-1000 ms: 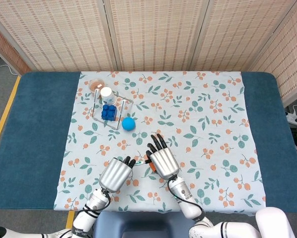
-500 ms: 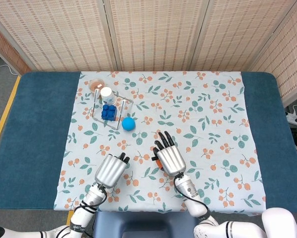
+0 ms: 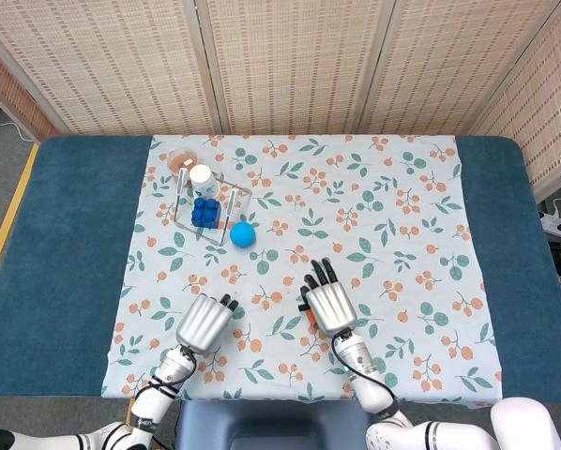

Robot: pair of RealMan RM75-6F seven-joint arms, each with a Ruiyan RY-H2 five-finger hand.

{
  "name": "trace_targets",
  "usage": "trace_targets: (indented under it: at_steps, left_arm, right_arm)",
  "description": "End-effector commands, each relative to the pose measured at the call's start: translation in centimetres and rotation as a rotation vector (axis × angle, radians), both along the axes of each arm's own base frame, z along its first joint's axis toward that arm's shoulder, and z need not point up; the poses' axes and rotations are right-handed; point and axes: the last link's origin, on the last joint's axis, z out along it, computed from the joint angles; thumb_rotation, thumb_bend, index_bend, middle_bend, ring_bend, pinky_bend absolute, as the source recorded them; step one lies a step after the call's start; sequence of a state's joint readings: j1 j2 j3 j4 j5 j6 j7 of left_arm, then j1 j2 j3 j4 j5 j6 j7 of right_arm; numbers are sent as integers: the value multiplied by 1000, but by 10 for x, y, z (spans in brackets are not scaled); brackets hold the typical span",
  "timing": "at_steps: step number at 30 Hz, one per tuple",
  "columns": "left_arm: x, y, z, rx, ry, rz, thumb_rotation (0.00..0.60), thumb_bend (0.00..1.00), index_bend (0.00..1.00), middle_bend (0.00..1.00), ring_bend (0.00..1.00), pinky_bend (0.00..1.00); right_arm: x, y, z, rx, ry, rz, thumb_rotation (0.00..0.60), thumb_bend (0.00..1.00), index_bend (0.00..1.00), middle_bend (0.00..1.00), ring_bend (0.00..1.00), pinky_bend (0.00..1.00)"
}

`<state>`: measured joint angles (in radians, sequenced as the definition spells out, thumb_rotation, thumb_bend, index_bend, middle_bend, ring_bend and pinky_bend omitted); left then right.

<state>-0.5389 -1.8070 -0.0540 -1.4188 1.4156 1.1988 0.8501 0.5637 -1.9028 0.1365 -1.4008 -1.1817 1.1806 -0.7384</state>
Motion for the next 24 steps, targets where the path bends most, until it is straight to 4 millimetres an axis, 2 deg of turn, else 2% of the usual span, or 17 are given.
trace_targets:
  at_steps: [1,6,8,9,11,14,22,24]
  left_arm:
    - [-1,2,2,0,-5,7,600,529,520,630,893,1000]
    - [-1,4,11,-7,-22,31,600,492,175,322,843,1000]
    - [0,3,16,-20,-34,39,600,482,90,230,814,1000]
    - [1,3,18,-27,-41,42,600,475,41,170,788,1000]
    - [4,2,23,-38,-59,42,600,460,4,94,743,1000]
    - [8,0,30,-53,-80,40,600,440,0,25,679,1000]
    - [15,-6,51,-56,-138,33,600,431,0,8,606,995]
    - [13,-7,59,-60,-156,47,600,430,0,10,495,933]
  right_arm:
    - [-4,0,0,10,19,-9,600,514,443,202,13,13]
    - [-7,0,1,30,39,-25,600,456,40,84,0,3]
    - [-7,1,2,35,38,-29,600,436,1,65,0,0]
    - [-7,1,2,37,40,-31,600,423,0,53,0,0]
    - [-7,1,4,41,41,-32,600,403,0,37,0,0]
    - [-5,1,8,40,33,-34,600,387,0,29,0,0]
    - [-1,3,34,7,4,-24,600,380,0,16,0,0]
    - [-3,6,46,0,10,-14,600,366,0,2,0,0]
